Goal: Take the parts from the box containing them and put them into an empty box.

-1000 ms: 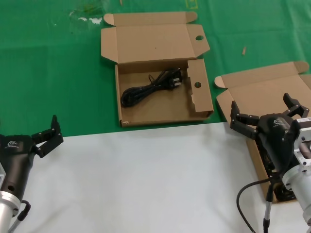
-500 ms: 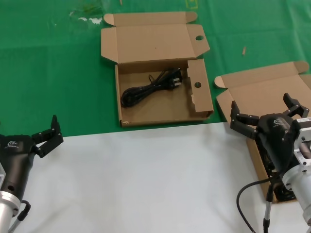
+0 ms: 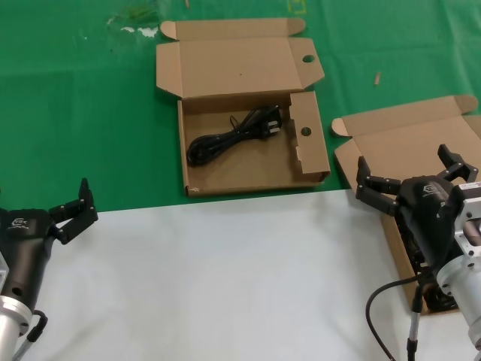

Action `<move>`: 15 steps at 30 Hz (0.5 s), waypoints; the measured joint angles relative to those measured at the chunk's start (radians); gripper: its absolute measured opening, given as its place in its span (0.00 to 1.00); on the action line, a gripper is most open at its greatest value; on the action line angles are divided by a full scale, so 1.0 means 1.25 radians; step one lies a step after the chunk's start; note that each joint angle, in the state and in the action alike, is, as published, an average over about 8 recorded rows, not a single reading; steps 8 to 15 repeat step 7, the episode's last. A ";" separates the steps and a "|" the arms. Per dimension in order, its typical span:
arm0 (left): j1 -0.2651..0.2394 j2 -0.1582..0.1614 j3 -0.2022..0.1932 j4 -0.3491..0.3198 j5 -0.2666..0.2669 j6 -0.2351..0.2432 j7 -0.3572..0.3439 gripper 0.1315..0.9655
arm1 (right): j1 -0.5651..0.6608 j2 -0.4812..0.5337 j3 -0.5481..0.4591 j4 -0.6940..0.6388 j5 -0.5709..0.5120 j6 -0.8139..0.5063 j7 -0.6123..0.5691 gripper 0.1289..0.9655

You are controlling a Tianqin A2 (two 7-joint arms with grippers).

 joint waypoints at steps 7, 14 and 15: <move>0.000 0.000 0.000 0.000 0.000 0.000 0.000 1.00 | 0.000 0.000 0.000 0.000 0.000 0.000 0.000 1.00; 0.000 0.000 0.000 0.000 0.000 0.000 0.000 1.00 | 0.000 0.000 0.000 0.000 0.000 0.000 0.000 1.00; 0.000 0.000 0.000 0.000 0.000 0.000 0.000 1.00 | 0.000 0.000 0.000 0.000 0.000 0.000 0.000 1.00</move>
